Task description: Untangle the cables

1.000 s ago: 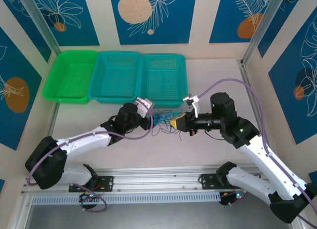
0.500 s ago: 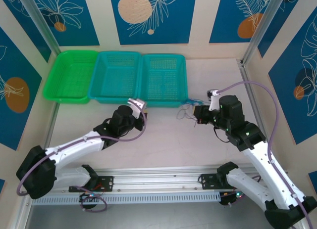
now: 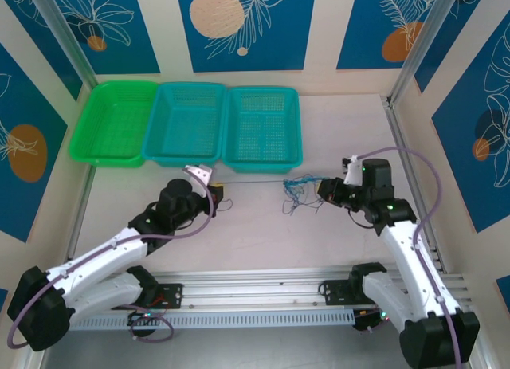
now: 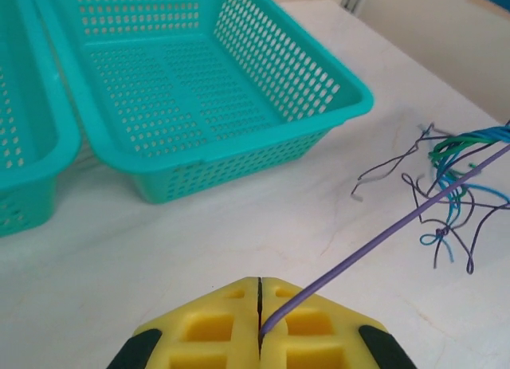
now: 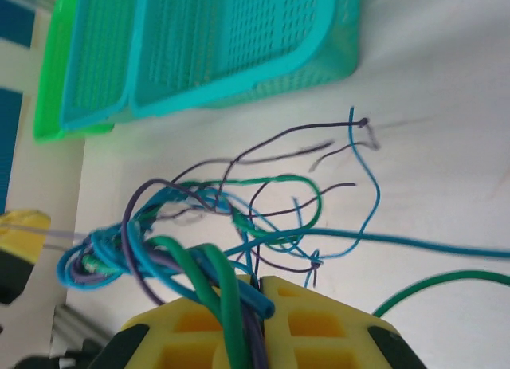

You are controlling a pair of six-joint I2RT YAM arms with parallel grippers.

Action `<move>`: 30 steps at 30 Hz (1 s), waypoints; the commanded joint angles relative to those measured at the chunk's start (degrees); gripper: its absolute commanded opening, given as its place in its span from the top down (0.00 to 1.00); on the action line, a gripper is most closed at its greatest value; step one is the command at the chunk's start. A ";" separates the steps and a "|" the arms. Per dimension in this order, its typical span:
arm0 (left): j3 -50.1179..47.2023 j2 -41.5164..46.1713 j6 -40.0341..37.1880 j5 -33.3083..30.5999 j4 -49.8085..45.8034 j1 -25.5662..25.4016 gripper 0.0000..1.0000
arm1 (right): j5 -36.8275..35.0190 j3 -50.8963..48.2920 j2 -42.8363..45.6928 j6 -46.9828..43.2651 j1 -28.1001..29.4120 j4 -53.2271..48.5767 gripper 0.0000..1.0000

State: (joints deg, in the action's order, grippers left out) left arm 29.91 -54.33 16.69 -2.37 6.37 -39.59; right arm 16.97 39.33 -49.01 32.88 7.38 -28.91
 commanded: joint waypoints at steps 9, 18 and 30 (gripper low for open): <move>-3.17 -3.12 3.31 10.79 2.55 0.80 1.00 | -8.27 -4.76 1.25 5.50 9.79 5.85 0.42; -1.63 0.10 3.87 11.39 -0.09 0.13 1.00 | -22.64 0.34 -5.96 9.82 35.78 12.65 0.46; -1.37 4.65 0.78 10.28 -4.95 -0.29 1.00 | -32.78 16.75 -36.02 20.59 33.41 -2.15 0.42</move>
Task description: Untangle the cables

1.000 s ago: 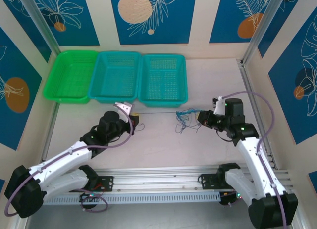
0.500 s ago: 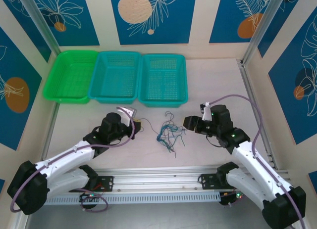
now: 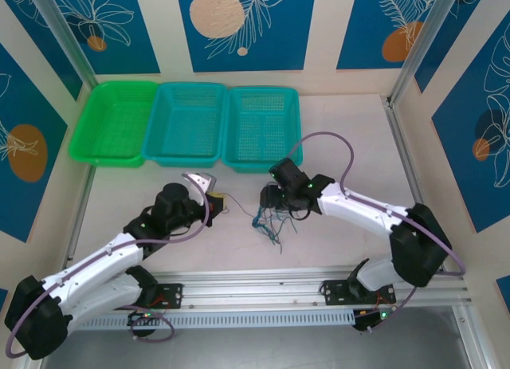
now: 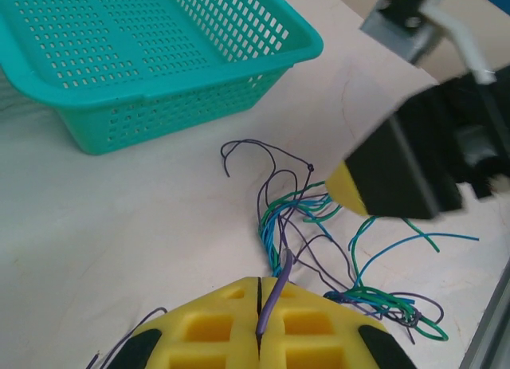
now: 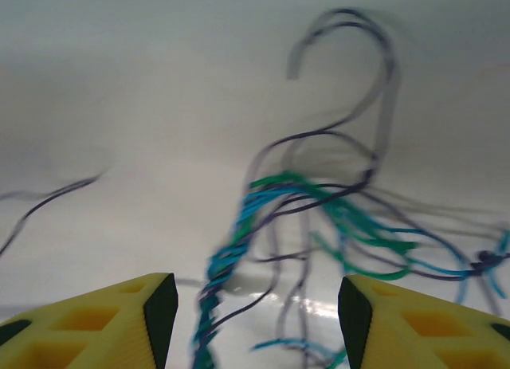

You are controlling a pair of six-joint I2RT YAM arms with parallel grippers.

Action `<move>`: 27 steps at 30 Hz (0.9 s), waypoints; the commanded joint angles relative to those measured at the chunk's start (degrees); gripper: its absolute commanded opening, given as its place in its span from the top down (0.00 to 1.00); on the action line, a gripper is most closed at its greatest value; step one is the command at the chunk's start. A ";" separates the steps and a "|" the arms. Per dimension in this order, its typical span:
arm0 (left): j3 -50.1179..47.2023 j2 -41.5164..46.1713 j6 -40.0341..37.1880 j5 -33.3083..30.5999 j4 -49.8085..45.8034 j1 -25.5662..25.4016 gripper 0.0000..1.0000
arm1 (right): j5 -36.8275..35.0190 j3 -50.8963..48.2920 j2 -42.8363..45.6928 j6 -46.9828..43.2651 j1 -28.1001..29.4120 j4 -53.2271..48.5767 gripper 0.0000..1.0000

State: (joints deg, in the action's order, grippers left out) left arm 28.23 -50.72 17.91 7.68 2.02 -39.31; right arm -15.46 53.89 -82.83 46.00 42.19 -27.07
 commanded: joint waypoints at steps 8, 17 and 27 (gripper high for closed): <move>-0.59 0.93 -0.36 0.33 0.38 -0.59 1.00 | -1.35 10.39 -15.67 18.77 2.60 -4.89 0.30; -0.13 6.10 -0.91 -5.34 -4.64 -0.58 1.00 | -5.63 14.60 -27.02 22.11 1.44 -11.21 0.41; 1.07 14.22 3.90 -24.31 -19.12 0.92 1.00 | -12.07 0.31 -6.71 17.03 -8.21 -5.69 1.00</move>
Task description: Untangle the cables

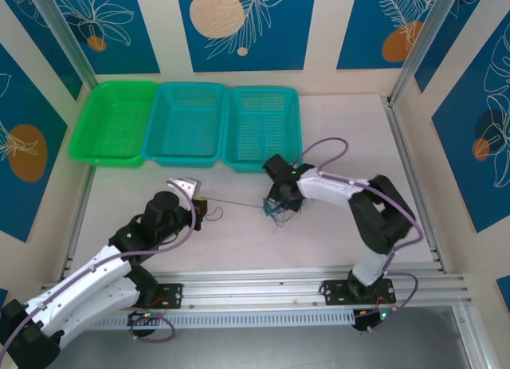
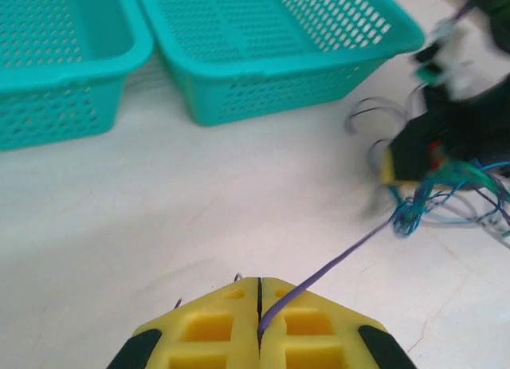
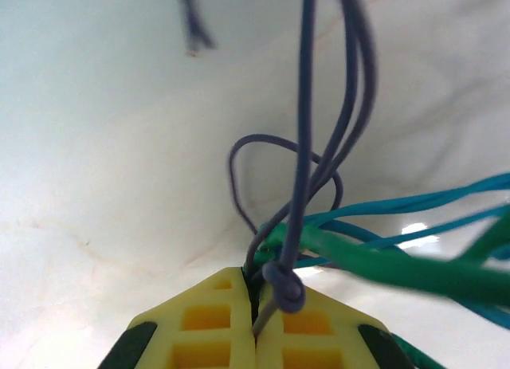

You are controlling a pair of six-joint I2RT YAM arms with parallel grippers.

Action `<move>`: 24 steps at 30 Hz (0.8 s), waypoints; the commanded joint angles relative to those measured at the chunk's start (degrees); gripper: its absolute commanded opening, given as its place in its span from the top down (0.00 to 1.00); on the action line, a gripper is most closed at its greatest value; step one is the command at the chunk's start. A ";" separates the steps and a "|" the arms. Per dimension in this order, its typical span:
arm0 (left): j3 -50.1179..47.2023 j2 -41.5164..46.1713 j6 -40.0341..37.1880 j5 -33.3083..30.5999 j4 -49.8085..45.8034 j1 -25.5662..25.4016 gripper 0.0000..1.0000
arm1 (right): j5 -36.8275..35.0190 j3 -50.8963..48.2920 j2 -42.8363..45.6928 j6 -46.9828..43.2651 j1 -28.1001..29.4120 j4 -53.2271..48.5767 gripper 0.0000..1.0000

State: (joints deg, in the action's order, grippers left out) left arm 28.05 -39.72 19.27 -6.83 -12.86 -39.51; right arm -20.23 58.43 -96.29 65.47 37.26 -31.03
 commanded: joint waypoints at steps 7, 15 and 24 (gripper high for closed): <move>-0.87 7.27 5.06 -9.43 -5.13 4.79 1.00 | -8.16 -15.08 29.75 -8.42 -15.40 3.84 1.00; -1.53 7.09 5.73 -8.03 -5.42 6.64 1.00 | -0.94 -16.95 40.26 -15.06 -32.90 2.22 1.00; -1.82 7.72 6.73 -8.77 -7.30 7.78 1.00 | 7.15 -14.01 42.11 -17.95 -48.76 1.23 1.00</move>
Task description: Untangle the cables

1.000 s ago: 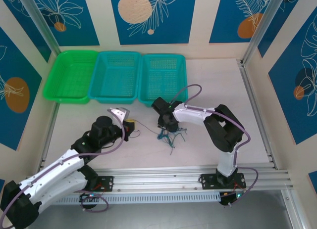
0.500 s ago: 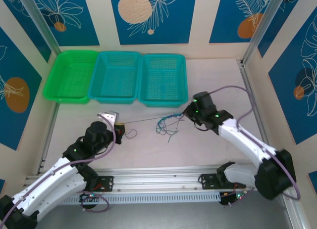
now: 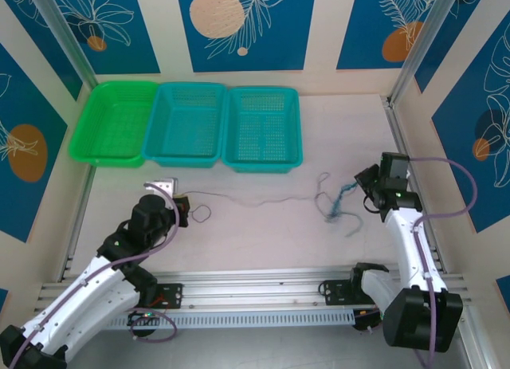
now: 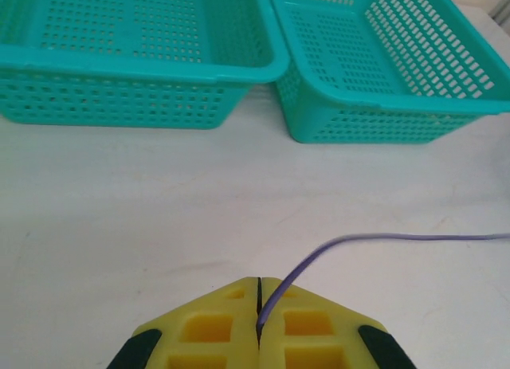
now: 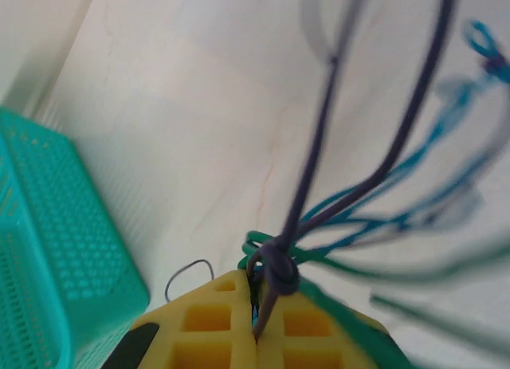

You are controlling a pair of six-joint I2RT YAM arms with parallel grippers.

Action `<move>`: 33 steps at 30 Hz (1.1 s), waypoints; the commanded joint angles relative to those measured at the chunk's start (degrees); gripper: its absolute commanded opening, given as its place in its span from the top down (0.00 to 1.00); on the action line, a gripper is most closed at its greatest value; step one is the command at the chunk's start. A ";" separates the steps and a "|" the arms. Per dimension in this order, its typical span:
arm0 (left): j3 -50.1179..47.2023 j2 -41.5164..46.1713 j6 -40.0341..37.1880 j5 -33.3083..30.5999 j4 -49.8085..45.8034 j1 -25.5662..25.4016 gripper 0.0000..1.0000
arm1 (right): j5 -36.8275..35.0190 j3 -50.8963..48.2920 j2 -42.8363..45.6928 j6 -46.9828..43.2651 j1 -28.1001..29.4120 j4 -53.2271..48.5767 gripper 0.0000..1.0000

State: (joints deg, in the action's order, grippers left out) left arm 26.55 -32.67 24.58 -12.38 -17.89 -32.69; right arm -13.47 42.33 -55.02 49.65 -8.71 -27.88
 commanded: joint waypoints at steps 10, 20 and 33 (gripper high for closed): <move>-1.47 1.03 1.94 2.96 0.90 3.33 1.00 | 18.81 5.11 0.18 -5.28 -7.11 0.31 1.00; 14.04 -8.68 -1.89 26.24 12.96 3.24 1.00 | 14.17 -4.23 -1.91 -5.42 20.00 4.85 1.00; 54.32 -31.95 -12.71 15.15 5.77 3.41 1.00 | 13.56 -4.44 1.12 -4.74 25.19 0.97 1.00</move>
State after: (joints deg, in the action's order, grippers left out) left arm 74.17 -62.00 17.43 8.99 -8.34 -29.85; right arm 0.38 36.23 -55.59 44.93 15.84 -24.99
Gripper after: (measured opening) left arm 0.045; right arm 0.059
